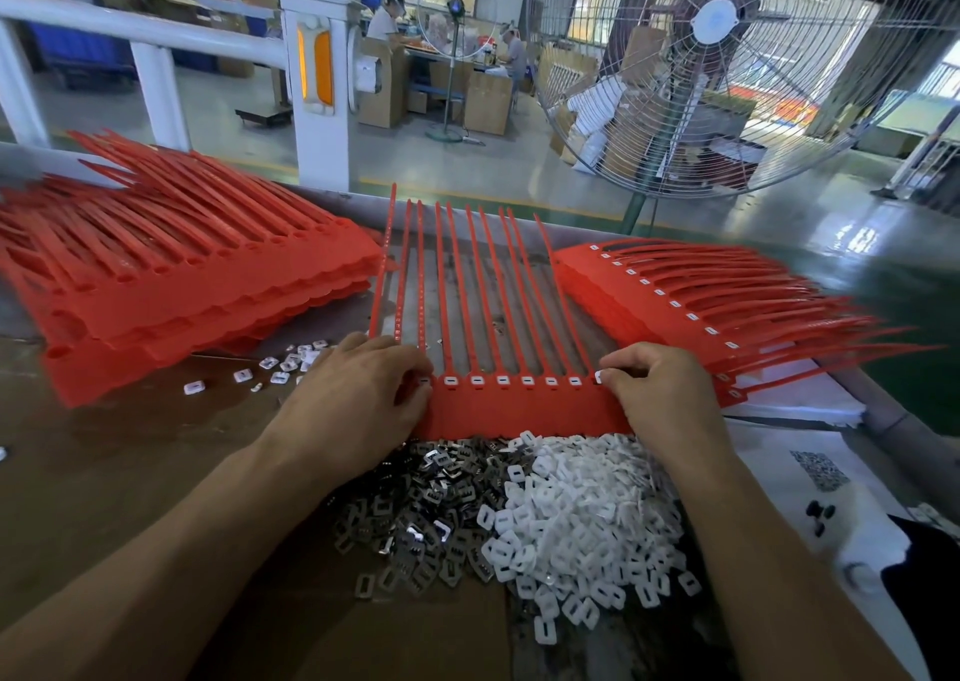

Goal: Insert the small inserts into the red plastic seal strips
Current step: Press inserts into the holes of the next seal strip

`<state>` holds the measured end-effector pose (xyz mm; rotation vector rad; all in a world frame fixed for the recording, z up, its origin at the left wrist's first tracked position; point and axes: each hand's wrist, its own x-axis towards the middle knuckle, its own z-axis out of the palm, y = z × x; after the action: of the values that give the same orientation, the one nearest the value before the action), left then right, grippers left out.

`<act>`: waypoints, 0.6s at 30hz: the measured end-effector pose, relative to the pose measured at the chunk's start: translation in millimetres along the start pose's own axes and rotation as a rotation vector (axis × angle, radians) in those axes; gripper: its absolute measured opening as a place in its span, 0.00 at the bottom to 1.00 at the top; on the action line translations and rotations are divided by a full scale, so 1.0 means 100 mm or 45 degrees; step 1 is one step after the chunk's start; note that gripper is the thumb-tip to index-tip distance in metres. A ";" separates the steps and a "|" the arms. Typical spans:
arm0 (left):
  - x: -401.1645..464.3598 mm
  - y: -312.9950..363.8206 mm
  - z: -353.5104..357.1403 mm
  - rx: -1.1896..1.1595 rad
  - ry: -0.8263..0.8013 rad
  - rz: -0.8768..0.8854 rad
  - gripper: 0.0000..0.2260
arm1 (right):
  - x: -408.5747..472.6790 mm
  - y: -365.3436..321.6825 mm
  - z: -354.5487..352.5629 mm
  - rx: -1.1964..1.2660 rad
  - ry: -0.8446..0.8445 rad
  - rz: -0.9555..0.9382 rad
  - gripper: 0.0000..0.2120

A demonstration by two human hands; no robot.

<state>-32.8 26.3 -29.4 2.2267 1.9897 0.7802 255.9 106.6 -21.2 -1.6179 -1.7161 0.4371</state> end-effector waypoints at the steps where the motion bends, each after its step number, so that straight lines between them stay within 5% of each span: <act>1: 0.00 0.00 0.00 0.003 -0.002 0.000 0.12 | 0.00 0.00 0.00 -0.009 0.001 -0.002 0.04; 18: -0.01 0.01 0.00 0.010 -0.004 -0.003 0.12 | -0.01 -0.06 0.03 -0.137 -0.022 -0.031 0.06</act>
<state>-32.1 25.5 -28.8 2.2280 1.9964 0.7695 249.5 105.2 -19.0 -1.6713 -1.7978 0.3530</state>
